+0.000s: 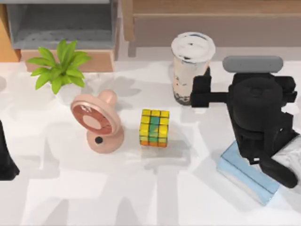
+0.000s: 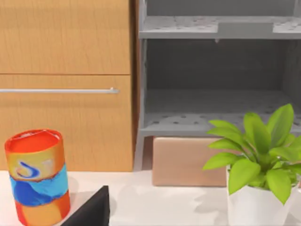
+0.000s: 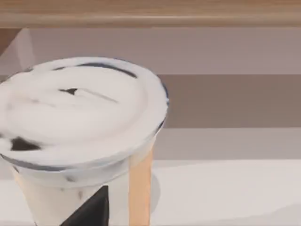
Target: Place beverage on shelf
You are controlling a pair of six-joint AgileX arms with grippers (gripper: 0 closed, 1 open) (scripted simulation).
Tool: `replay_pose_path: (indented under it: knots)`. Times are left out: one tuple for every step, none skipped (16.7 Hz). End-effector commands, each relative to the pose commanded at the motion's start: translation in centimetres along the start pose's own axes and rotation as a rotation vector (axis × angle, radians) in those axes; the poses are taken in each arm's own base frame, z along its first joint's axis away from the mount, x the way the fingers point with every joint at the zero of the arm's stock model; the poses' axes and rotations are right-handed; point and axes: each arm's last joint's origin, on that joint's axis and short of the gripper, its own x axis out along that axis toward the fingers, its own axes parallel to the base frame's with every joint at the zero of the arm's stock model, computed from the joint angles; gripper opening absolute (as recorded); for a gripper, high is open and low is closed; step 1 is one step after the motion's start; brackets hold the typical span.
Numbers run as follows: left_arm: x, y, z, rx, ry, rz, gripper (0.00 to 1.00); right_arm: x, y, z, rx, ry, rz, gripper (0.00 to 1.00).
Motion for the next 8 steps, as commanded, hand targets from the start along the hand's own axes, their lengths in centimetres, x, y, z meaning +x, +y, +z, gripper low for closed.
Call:
replay_pose_path:
  knots:
    - [0.0, 0.0, 0.0, 0.000, 0.000, 0.000, 1.00, 0.5, 1.4, -1.0, -0.006, 0.001, -0.002, 1.00]
    - [0.0, 0.0, 0.0, 0.000, 0.000, 0.000, 1.00, 0.8, 2.7, -2.0, -0.011, -0.002, -0.003, 1.00]
    - [0.0, 0.0, 0.0, 0.000, 0.000, 0.000, 1.00, 1.1, 3.8, -2.8, -0.014, -0.006, -0.004, 1.00]
    - [0.0, 0.0, 0.0, 0.000, 0.000, 0.000, 1.00, 1.2, 4.7, -3.6, -0.017, -0.010, -0.005, 1.00]
    - [0.0, 0.0, 0.0, 0.000, 0.000, 0.000, 1.00, 1.3, 5.5, -4.2, -0.018, -0.016, -0.006, 1.00]
    - [0.0, 0.0, 0.0, 0.000, 0.000, 0.000, 1.00, 1.4, 6.1, -4.6, -0.019, -0.020, -0.007, 1.00]
    - [0.0, 0.0, 0.0, 0.000, 0.000, 0.000, 1.00, 1.4, 6.5, -4.9, -0.019, -0.024, -0.007, 1.00]
    - [0.0, 0.0, 0.0, 0.000, 0.000, 0.000, 1.00, 1.4, 6.6, -5.0, -0.019, -0.026, -0.007, 1.00]
